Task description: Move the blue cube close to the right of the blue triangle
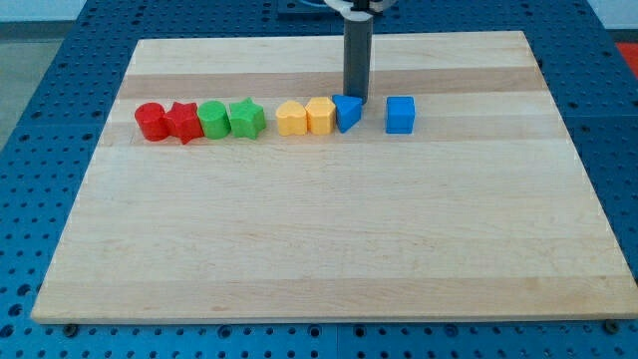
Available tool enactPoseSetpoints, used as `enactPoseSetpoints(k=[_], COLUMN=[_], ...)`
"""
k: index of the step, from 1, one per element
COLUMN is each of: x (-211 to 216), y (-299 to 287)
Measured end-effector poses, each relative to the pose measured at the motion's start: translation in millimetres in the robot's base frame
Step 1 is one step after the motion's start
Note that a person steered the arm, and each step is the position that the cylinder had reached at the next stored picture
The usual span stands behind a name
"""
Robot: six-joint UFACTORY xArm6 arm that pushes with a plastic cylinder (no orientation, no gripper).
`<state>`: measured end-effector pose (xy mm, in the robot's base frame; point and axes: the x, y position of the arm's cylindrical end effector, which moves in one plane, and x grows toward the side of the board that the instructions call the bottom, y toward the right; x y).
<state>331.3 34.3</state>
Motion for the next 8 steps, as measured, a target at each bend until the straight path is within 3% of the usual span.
enactPoseSetpoints(k=[3,4,5,6,7,8], x=[13,8,-26,-36,-38,-87], y=[1,1,5,52,151,246])
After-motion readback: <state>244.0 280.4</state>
